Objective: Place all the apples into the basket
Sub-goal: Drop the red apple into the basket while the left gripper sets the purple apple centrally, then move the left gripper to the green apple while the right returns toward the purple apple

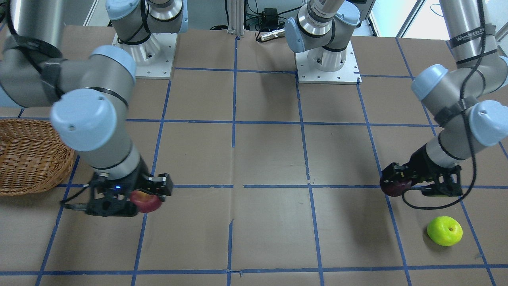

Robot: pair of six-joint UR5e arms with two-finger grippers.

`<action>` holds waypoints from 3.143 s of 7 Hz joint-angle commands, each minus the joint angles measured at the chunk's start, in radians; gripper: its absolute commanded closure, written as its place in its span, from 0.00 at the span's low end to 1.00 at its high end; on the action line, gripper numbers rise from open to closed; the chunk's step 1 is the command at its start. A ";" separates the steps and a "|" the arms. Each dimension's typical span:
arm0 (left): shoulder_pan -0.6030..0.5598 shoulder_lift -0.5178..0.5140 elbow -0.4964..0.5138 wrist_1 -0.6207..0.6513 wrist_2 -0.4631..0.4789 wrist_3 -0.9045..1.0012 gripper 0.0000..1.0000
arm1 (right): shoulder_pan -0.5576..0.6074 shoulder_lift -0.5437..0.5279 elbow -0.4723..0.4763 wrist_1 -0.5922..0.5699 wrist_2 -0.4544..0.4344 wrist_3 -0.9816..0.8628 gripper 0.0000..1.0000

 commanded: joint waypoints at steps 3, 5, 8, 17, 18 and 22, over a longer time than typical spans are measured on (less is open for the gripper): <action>-0.516 -0.080 0.011 0.247 -0.020 -0.713 0.70 | -0.493 -0.119 0.061 0.148 0.006 -0.638 0.61; -0.601 -0.138 0.011 0.327 -0.020 -0.825 0.70 | -0.697 -0.102 0.134 0.064 0.010 -0.910 0.62; -0.661 -0.195 0.033 0.378 -0.036 -0.923 0.37 | -0.822 0.025 0.219 -0.149 0.010 -1.050 0.62; 0.050 -0.029 0.052 0.091 -0.117 0.023 0.00 | -0.725 -0.177 0.214 -0.014 0.009 -0.963 0.00; 0.109 -0.054 0.060 0.091 -0.026 0.143 0.00 | -0.591 -0.232 0.215 0.022 0.001 -0.814 0.00; 0.155 -0.187 0.274 0.094 0.076 0.311 0.00 | -0.006 -0.155 0.209 -0.089 0.010 0.017 0.00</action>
